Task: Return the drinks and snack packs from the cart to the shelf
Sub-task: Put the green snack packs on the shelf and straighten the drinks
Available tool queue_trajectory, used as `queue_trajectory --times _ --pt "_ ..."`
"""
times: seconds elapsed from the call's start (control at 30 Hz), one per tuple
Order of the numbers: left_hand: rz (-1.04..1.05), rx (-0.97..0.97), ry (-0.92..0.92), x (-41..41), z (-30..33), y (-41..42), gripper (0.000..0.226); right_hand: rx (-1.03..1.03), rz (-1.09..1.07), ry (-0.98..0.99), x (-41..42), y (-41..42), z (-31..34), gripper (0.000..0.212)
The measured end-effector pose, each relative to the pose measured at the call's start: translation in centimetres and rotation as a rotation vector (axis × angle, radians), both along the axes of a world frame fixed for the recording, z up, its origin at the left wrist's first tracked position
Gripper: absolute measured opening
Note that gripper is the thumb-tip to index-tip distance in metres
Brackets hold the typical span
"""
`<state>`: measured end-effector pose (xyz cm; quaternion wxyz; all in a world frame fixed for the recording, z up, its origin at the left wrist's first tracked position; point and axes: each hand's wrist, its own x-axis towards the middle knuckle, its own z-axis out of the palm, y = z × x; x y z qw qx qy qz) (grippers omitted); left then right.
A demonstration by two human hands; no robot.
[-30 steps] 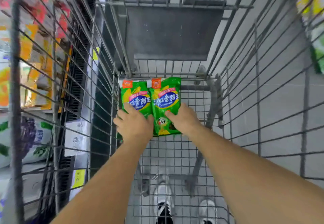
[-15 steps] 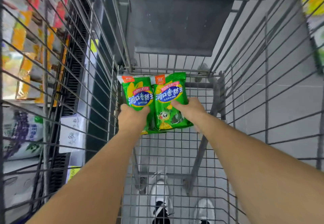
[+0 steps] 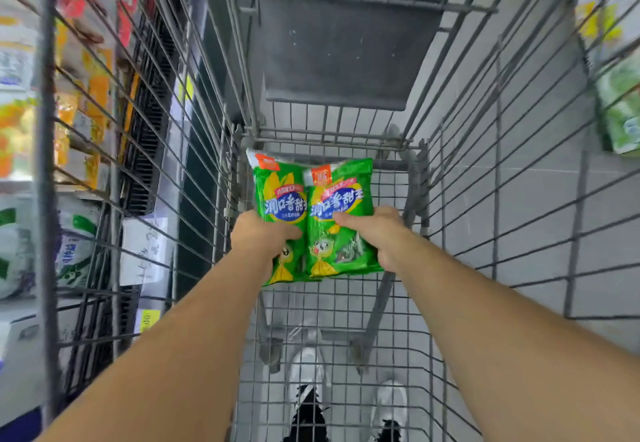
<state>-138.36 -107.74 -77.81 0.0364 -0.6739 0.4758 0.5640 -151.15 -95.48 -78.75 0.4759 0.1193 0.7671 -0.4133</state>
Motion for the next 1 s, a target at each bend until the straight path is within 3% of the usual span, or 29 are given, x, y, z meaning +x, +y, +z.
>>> queue_trajectory --times 0.2,0.3,0.4,0.57,0.67,0.73,0.83,0.97,1.0 --pt "-0.046 0.085 0.016 2.1 8.5 0.8 0.058 -0.035 0.033 -0.075 1.0 3.5 9.6 0.039" --pt "-0.071 0.091 0.093 2.8 16.4 1.0 0.052 -0.068 0.052 -0.060 1.1 4.4 17.4 0.055" --pt "-0.092 0.050 0.187 3.6 25.1 1.6 0.042 -0.148 0.123 -0.024 0.1 4.7 25.5 0.036" --pt "-0.050 -0.082 0.320 5.4 39.5 3.8 0.022 -0.349 0.276 0.052 -2.2 5.2 37.1 0.072" --pt "0.000 -0.219 0.320 7.9 45.9 4.5 0.022 -0.437 0.349 0.092 -2.7 5.8 44.2 0.077" --pt "0.028 -0.322 0.327 10.2 49.8 5.7 0.019 -0.492 0.415 0.125 -1.7 5.8 48.7 0.063" --pt "0.118 -0.433 0.328 14.5 54.4 7.6 0.026 -0.573 0.560 0.149 0.9 5.1 53.0 0.043" --pt "0.273 -0.489 0.293 22.2 58.5 10.7 0.073 -0.654 0.732 0.168 7.3 3.8 56.5 0.042" --pt "0.311 -0.513 0.292 24.4 59.3 11.7 0.070 -0.661 0.777 0.166 9.4 3.7 57.2 0.049"
